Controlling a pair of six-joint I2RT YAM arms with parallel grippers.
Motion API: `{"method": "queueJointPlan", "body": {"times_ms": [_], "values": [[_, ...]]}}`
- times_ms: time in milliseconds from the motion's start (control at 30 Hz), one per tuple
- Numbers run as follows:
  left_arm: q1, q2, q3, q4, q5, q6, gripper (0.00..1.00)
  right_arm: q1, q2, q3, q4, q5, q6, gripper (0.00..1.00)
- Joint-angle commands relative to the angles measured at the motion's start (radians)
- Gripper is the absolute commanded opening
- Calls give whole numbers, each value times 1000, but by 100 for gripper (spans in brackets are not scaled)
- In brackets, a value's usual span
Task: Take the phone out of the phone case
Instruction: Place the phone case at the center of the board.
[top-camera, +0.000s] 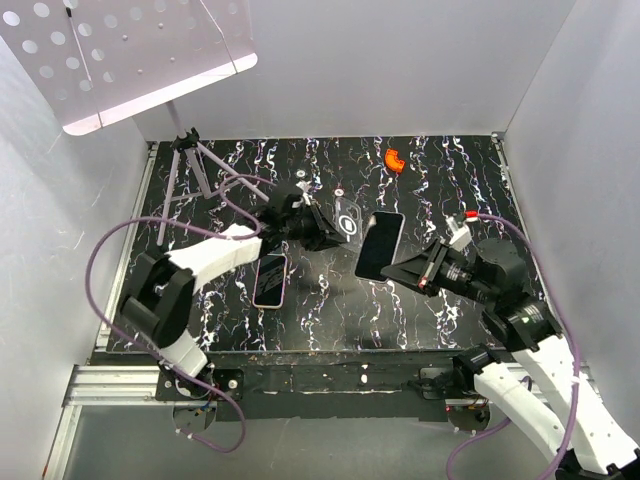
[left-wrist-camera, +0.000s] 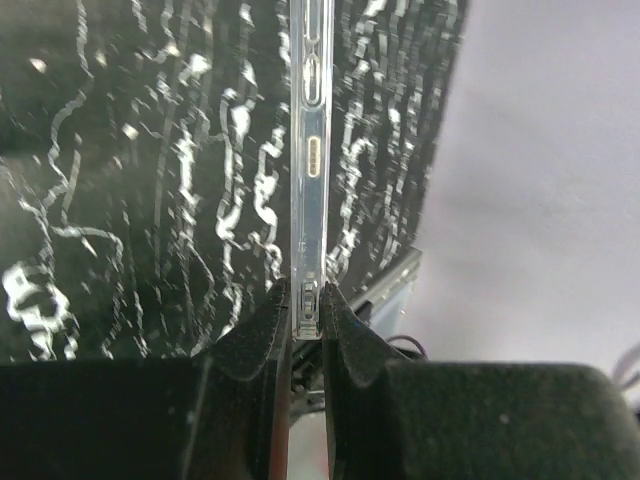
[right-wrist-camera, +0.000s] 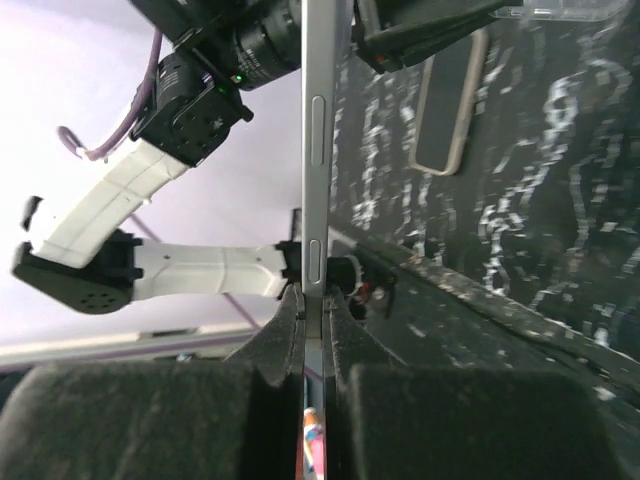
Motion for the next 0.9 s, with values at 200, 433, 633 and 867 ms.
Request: {"method": "queueJointPlan", "body": {"times_ms": [200,433,633,867], "values": [[22,538,486,-6,74,88,0,-15,55,266,-482,320,-325,1],[60,764,741,-146,126,148,4,-133,128,266,-461,239,-397,1],[81,730,785,-299,98,232,68,-346,260,254,-398,102,-494,1],[84,495,668,-456,13,340,90,-581,509,269,-252,37,-598,1]]}}
